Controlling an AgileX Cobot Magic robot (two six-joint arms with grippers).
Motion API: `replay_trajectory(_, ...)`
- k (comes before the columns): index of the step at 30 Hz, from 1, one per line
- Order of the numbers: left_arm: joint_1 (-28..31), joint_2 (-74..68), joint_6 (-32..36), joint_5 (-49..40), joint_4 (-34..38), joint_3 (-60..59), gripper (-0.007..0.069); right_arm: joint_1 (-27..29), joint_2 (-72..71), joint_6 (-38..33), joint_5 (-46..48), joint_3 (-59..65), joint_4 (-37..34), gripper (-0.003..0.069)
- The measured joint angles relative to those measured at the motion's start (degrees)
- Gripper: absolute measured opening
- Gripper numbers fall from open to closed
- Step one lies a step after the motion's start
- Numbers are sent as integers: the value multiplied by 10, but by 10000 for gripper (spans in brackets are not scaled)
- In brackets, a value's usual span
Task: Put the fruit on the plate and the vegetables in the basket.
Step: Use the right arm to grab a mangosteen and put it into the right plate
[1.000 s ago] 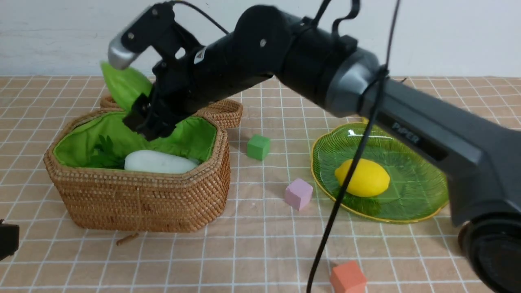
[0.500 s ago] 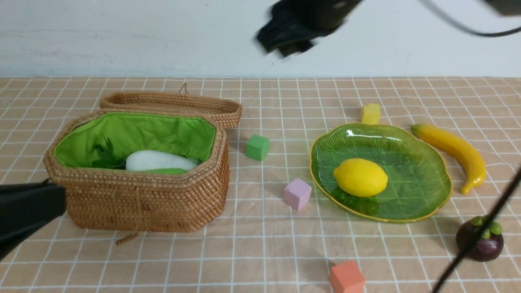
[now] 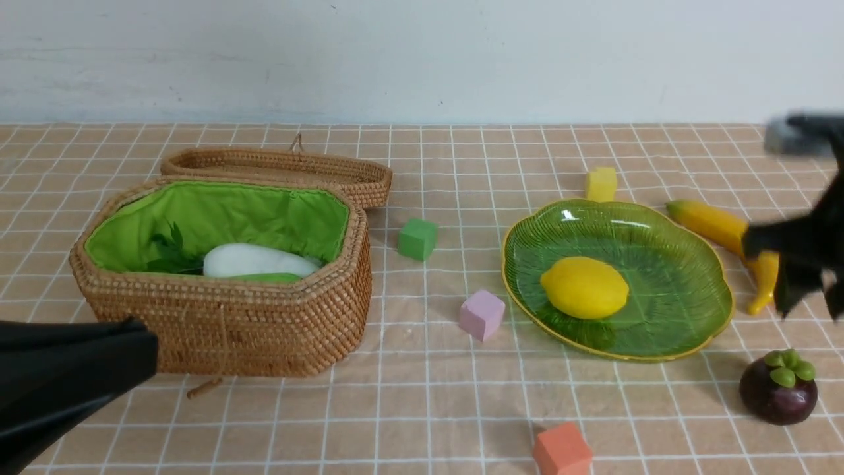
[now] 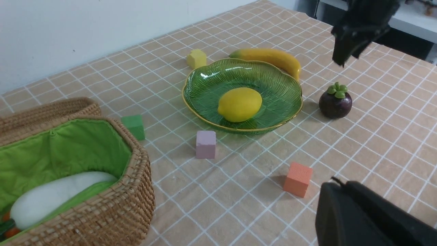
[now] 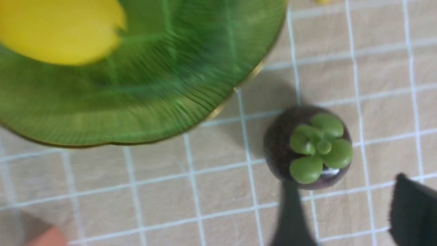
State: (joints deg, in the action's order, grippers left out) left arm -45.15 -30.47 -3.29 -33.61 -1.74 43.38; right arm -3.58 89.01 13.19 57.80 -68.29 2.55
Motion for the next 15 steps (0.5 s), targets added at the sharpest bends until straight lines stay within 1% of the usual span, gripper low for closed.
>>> replay_trajectory(1,0,0,0,0,0,0,-13,8,1,0,-22,23,-2,568)
replay_trajectory(2,0,0,0,0,0,0,-13,14,4,0,-40,38,-3,609)
replay_trajectory(3,0,0,0,0,1,0,-13,21,6,0,-60,53,-5,643)
replay_trajectory(5,0,0,0,-1,1,0,-13,32,15,0,-90,69,-5,673)
replay_trajectory(8,0,0,2,-1,1,0,-13,46,33,0,-118,74,-5,671)
replay_trajectory(10,0,0,2,-6,2,0,-13,55,64,-1,-138,74,-7,658)
replay_trajectory(15,0,0,2,-19,8,0,-13,56,119,-18,-180,74,-26,640)
